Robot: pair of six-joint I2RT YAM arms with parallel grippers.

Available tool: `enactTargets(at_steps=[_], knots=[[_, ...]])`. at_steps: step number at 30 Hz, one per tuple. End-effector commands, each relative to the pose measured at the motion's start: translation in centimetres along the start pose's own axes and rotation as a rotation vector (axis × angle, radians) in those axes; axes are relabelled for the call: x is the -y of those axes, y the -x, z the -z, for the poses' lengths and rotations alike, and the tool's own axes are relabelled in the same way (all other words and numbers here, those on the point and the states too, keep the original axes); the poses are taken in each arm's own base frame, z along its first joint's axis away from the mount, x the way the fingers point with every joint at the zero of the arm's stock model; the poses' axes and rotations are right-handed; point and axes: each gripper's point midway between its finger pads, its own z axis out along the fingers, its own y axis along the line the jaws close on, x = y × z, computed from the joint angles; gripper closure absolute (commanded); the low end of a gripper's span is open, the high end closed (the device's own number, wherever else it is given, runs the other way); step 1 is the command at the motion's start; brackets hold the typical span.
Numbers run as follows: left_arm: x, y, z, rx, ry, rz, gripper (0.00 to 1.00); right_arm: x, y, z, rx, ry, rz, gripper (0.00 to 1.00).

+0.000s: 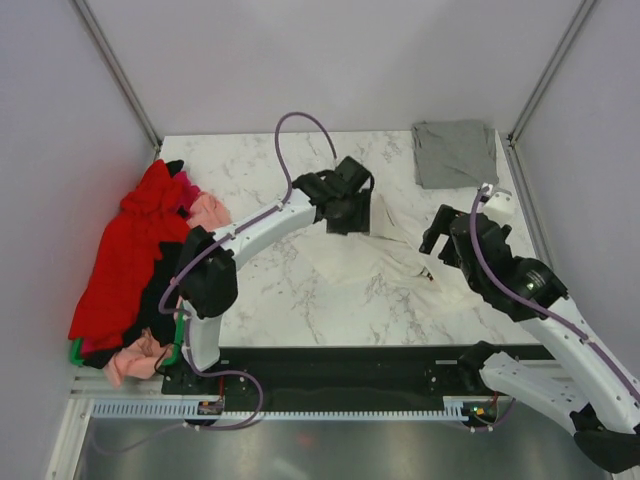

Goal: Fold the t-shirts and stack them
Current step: Move the tshirt to the center of the board, then flatten the tshirt out

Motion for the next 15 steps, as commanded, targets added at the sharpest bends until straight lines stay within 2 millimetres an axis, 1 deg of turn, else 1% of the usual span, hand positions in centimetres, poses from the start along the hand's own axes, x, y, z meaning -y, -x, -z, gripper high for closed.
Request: enactTargets(at_steps=[1, 2, 3, 4, 5, 6, 7, 8, 9, 10, 11, 12, 15], knots=[[-3.5, -3.9, 1.0, -0.085, 0.109, 0.031, 0.38, 2.9, -1.0, -1.2, -0.008, -0.163, 0.023, 0.02], [-4.0, -4.3, 1.5, -0.083, 0.116, 0.032, 0.39, 3.6, -2.0, -2.2, -0.04, -0.208, 0.039, 0.02], [-5.1, -5.8, 1.2, -0.109, 0.14, 0.038, 0.39, 4.5, -3.7, -3.3, -0.106, -0.244, 0.043, 0.02], [-5.7, -6.7, 0.8, -0.127, 0.156, 0.041, 0.4, 4.4, -3.7, -3.5, -0.12, -0.232, 0.015, 0.02], [-6.3, -7.4, 0.5, -0.141, 0.168, 0.049, 0.41, 5.1, -5.7, -4.5, -0.179, -0.253, 0.021, 0.02], [-7.6, -9.1, 0.3, -0.172, 0.201, 0.055, 0.41, 4.8, -6.4, -5.4, -0.201, -0.225, -0.002, 0.02], [-7.9, -9.7, -0.1, -0.173, 0.205, 0.068, 0.41, 5.3, -8.5, -6.2, -0.277, -0.221, -0.027, 0.02], [-8.6, -10.4, -0.3, -0.182, 0.22, 0.074, 0.41, 5.2, -9.1, -6.7, -0.3, -0.209, -0.04, 0.02], [-9.9, -11.8, -0.7, -0.206, 0.257, 0.075, 0.41, 5.0, -9.5, -7.2, -0.306, -0.195, -0.046, 0.02], [-10.5, -12.5, -0.9, -0.216, 0.271, 0.075, 0.39, 5.2, -10.4, -7.6, -0.331, -0.195, -0.034, 0.03], [-10.7, -12.7, -1.3, -0.212, 0.269, 0.07, 0.39, 4.6, -11.1, -7.8, -0.364, -0.155, -0.027, 0.04], [-11.4, -13.4, -1.6, -0.224, 0.288, 0.061, 0.39, 4.3, -11.3, -8.1, -0.366, -0.136, -0.009, 0.05], [-12.3, -13.6, -2.3, -0.212, 0.308, 0.034, 0.34, 4.7, -13.4, -8.7, -0.431, -0.137, 0.015, 0.05]])
